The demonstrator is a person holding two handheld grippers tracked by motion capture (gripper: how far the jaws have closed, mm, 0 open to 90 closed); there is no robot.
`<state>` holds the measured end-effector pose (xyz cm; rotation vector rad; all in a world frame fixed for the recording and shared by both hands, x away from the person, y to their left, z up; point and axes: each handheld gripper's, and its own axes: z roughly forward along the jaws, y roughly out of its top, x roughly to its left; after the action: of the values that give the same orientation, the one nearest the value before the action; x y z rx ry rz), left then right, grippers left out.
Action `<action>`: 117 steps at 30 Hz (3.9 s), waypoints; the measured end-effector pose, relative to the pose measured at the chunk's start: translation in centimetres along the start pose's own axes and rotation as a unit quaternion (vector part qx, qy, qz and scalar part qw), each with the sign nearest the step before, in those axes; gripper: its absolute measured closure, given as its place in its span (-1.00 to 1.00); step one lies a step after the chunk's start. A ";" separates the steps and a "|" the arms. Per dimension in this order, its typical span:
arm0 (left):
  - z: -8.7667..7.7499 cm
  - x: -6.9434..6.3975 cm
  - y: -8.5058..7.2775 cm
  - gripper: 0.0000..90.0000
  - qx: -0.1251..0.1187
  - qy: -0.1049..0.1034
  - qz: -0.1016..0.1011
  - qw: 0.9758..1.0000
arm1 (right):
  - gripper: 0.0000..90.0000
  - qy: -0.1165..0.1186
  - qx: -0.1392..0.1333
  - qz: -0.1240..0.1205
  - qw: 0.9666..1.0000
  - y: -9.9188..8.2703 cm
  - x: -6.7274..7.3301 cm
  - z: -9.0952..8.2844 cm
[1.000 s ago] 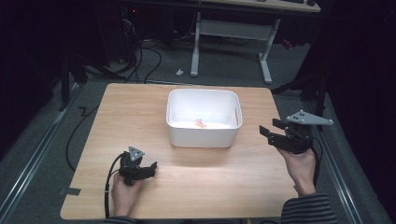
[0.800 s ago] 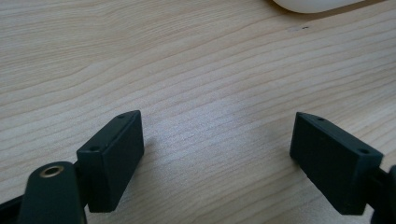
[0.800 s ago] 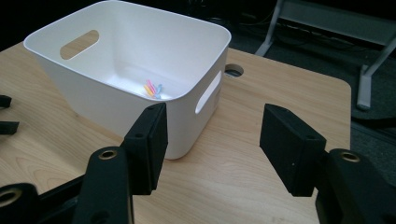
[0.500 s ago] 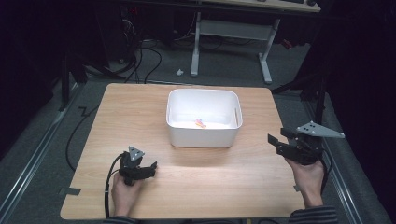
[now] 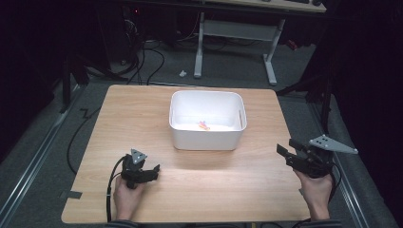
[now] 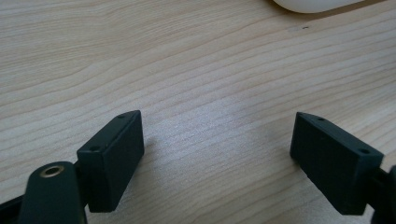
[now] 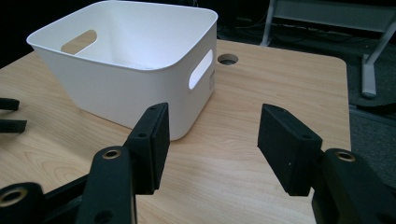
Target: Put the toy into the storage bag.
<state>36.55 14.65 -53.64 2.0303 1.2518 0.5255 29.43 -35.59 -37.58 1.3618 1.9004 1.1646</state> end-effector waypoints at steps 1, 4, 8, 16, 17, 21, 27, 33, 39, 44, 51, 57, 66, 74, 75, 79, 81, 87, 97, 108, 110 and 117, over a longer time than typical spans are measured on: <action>0.0 0.0 0.0 -0.60 0.000 0.000 0.000 1.000 | -0.02 0.001 -0.001 0.001 1.000 -0.2 0.0 0.0; 0.0 0.0 0.0 -0.61 0.000 0.000 0.000 1.000 | -0.02 0.002 -0.003 0.004 1.000 -0.8 -0.2 0.3; 0.0 0.0 0.0 -0.60 0.000 0.000 0.000 1.000 | -0.02 0.002 -0.003 0.012 1.000 -1.6 -0.6 1.0; 0.0 0.0 0.0 -0.61 -0.001 0.001 -0.001 1.000 | -0.02 0.009 0.000 0.017 1.000 -2.6 -0.3 1.9; 0.0 0.0 0.0 -0.60 -0.001 0.001 -0.001 1.000 | -0.02 0.010 0.001 0.019 1.000 -2.8 -0.3 2.1; 0.0 0.0 0.0 -0.60 -0.001 0.001 -0.001 1.000 | -0.02 0.015 0.001 0.027 1.000 -3.3 -0.4 2.4; 0.0 0.0 0.0 -0.60 -0.001 0.001 -0.001 1.000 | -0.02 0.014 0.007 0.026 1.000 -3.8 -0.1 2.8; 0.0 0.0 0.0 -0.60 -0.001 0.001 -0.001 1.000 | -0.02 0.015 0.018 0.027 0.999 -4.4 0.0 3.6; 0.0 0.0 0.0 -0.60 -0.001 0.001 -0.002 1.000 | -0.02 0.019 0.030 0.030 0.999 -5.0 0.3 4.3; 0.0 0.0 0.0 -0.60 -0.001 0.001 -0.002 1.000 | -0.01 0.021 0.032 0.030 0.999 -5.2 0.5 4.9; 0.0 0.0 0.0 -0.60 -0.001 0.001 -0.002 1.000 | -0.01 0.024 0.045 0.025 0.998 -5.5 0.8 5.7; 0.0 0.0 0.0 -0.60 -0.001 0.000 -0.001 1.000 | -0.01 0.024 0.058 0.026 0.998 -6.1 1.2 6.7; 0.0 0.0 0.0 -0.60 -0.002 0.001 -0.002 1.000 | -0.01 0.023 0.078 0.022 0.996 -6.6 1.7 8.3; 0.0 0.0 0.0 -0.60 -0.002 0.001 -0.002 1.000 | 0.00 0.018 0.097 0.013 0.995 -7.0 2.0 9.5; 0.0 0.0 0.0 -0.60 -0.002 0.001 -0.002 1.000 | 0.01 0.017 0.097 0.011 0.995 -7.1 2.0 9.7; 0.0 0.0 0.0 -0.60 -0.002 0.001 -0.002 1.000 | 0.01 0.013 0.106 0.008 0.994 -7.3 2.1 10.2; 0.0 0.0 0.0 -0.60 -0.002 0.001 -0.002 1.000 | 0.01 0.002 0.113 0.002 0.994 -7.5 2.3 10.5; 0.0 0.0 0.0 -0.60 -0.002 0.001 -0.002 1.000 | 0.01 -0.003 0.125 -0.006 0.992 -8.0 2.4 11.5; 0.0 0.0 0.0 -0.60 -0.002 0.001 -0.002 1.000 | 0.01 0.001 0.131 -0.002 0.991 -8.4 3.0 12.3; 0.0 0.0 0.0 -0.60 -0.002 0.001 -0.002 1.000 | 0.00 -0.001 0.135 -0.013 0.991 -8.7 3.8 13.4; 0.0 0.0 0.0 -0.60 -0.002 0.001 -0.002 1.000 | 0.00 -0.004 0.136 -0.018 0.991 -8.7 3.9 13.6; 0.0 0.0 0.0 -0.60 -0.002 0.001 -0.002 1.000 | 0.00 -0.005 0.137 -0.021 0.990 -9.0 3.9 13.9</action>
<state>36.56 14.64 -53.66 2.0241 1.2548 0.5266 34.79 -28.37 -51.99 1.4570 2.1313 0.8990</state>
